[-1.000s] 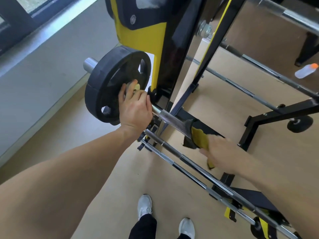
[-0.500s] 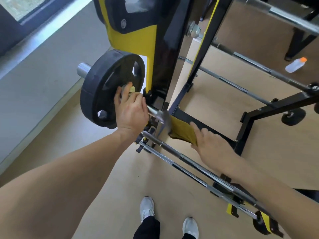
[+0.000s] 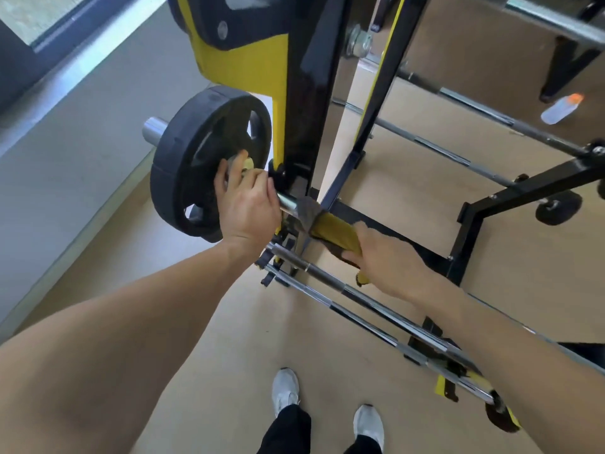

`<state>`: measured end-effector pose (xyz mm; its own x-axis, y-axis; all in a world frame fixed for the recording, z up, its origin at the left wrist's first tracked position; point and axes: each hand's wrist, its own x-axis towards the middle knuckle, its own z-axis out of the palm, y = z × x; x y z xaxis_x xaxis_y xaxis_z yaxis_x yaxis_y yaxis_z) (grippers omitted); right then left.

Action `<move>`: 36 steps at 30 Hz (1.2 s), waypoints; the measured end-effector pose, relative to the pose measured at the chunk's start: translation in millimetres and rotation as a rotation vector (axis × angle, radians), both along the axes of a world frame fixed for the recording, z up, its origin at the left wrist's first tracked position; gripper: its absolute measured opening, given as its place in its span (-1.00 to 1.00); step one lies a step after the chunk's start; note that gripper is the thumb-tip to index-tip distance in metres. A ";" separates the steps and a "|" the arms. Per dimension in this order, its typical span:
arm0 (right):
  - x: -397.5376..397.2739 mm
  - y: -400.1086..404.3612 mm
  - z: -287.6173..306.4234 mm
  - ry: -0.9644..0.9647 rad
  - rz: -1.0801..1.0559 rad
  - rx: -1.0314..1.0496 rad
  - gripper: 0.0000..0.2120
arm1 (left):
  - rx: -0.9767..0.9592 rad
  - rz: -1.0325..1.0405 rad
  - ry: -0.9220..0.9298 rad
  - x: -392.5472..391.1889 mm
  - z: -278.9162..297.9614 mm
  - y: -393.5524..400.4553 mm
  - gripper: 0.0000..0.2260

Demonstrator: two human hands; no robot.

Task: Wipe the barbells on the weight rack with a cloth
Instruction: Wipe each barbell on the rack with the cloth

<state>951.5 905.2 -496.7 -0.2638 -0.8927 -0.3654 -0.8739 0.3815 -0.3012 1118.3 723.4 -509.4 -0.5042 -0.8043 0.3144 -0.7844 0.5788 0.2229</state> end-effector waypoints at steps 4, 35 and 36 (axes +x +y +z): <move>-23.8 35.4 7.8 0.163 0.019 0.220 -0.58 | 0.002 0.000 -0.014 0.5 -2.5 -0.1 -0.65; -114.9 384.1 36.0 0.481 -0.295 0.258 -0.33 | 0.417 -0.428 -0.246 -206.6 17.1 310.1 -0.77; -116.9 387.6 40.0 0.456 -0.316 0.254 -0.29 | 0.379 -0.398 -0.285 -208.3 12.4 312.6 -0.75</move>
